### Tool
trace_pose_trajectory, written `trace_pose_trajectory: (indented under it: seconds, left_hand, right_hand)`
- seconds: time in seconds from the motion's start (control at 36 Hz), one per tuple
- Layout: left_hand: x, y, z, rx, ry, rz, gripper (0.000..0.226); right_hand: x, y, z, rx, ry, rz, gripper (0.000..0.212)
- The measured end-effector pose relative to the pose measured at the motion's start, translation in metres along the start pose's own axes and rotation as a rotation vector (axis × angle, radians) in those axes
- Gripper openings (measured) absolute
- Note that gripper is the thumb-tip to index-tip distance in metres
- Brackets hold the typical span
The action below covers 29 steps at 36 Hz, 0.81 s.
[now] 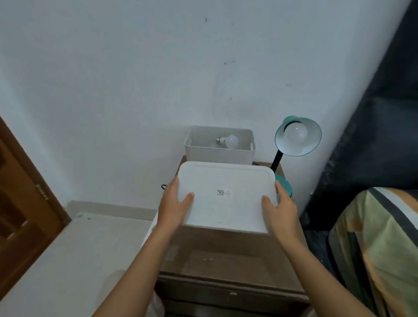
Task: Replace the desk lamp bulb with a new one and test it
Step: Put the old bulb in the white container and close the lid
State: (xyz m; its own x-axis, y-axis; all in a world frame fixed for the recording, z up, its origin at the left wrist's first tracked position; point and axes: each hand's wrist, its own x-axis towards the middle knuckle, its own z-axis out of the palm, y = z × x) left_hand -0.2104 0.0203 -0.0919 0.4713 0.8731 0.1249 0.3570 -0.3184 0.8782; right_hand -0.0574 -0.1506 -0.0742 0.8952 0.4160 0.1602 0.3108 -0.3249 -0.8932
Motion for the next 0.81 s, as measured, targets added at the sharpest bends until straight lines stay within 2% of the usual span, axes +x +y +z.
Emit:
trace_pose_trajectory:
  seconds: [0.39, 0.47, 0.58, 0.64, 0.75, 0.81]
  left_hand:
    - [0.184, 0.041, 0.019, 0.121, -0.002, -0.004, 0.06]
    - [0.217, 0.04, 0.03, 0.13, -0.028, -0.024, 0.059]
    - [0.253, 0.027, 0.046, 0.167, -0.058, -0.038, 0.042]
    - [0.262, 0.019, 0.054, 0.23, -0.069, -0.052, 0.042]
    - [0.273, 0.014, 0.064, 0.331, -0.045, -0.04, 0.049]
    - [0.277, 0.014, 0.066, 0.346, -0.034, -0.028, 0.049]
  right_hand:
    - [0.165, -0.047, 0.064, 0.008, -0.12, 0.057, 0.057]
    - [0.197, -0.045, 0.077, -0.028, -0.131, 0.068, 0.048]
    - [0.228, -0.04, 0.094, -0.03, -0.163, 0.078, 0.053]
    - [0.239, -0.038, 0.101, -0.032, -0.178, 0.078, 0.053]
    - [0.254, -0.038, 0.106, -0.083, -0.192, 0.056, 0.043]
    - [0.259, -0.034, 0.109, -0.09, -0.198, 0.048, 0.031]
